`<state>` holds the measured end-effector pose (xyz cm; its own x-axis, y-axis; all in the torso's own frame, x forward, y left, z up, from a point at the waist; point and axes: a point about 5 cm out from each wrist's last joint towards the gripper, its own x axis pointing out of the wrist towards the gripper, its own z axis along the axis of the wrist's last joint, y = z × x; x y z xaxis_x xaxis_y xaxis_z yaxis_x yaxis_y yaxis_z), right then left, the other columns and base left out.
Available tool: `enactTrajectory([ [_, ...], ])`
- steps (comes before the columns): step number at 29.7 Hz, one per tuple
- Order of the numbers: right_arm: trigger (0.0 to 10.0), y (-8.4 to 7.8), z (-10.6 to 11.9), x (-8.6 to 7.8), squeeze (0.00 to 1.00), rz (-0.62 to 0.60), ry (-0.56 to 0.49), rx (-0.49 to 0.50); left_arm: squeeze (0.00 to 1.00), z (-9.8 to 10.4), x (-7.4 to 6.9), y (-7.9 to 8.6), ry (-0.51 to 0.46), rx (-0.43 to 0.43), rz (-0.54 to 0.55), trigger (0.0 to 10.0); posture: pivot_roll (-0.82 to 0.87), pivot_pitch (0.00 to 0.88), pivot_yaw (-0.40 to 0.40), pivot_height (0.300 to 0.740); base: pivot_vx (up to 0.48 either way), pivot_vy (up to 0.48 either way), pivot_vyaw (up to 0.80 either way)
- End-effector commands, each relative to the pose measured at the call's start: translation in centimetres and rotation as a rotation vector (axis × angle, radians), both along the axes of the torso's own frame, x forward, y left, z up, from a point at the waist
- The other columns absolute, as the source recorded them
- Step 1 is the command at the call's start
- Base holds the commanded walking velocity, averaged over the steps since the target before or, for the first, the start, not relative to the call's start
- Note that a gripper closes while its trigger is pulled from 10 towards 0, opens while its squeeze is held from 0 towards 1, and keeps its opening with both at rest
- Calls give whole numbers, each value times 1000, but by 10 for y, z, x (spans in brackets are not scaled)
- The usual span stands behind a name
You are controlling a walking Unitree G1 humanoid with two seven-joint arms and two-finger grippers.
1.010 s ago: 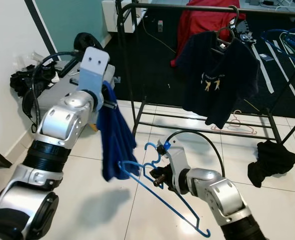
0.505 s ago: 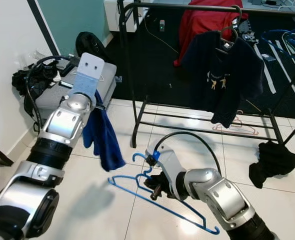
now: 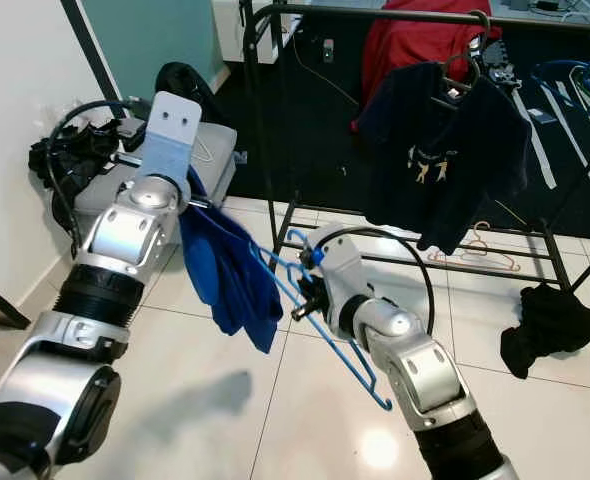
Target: Hang hanger
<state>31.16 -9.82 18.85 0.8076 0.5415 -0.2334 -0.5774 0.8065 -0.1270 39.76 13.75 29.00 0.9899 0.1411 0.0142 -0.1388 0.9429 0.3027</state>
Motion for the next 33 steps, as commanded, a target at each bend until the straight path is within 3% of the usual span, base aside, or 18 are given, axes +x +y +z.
enactTrajectory([
  [1, 10000, 4, -3, -3, 0, 20, 0, 18, 0, 11, -1, -5, -21, -42, -36, 10000, 4, 204, 80, 740, 0, 0, 0],
  [17, 10000, 16, -15, -7, 0, 85, 42, 48, 0, 17, 0, -9, -17, -81, -83, 10000, 16, 202, 90, 740, 0, 0, 0],
  [23, 10000, 9, -25, 1, 0, 25, 78, 98, 0, 26, -3, -15, -13, -107, -143, 10000, 24, 199, 97, 740, 0, 0, 0],
  [33, 10000, -7, -44, 9, 0, -74, 138, 100, 0, 39, -9, -18, -17, -118, -208, 10000, 29, 196, 94, 740, 0, 0, 0],
])
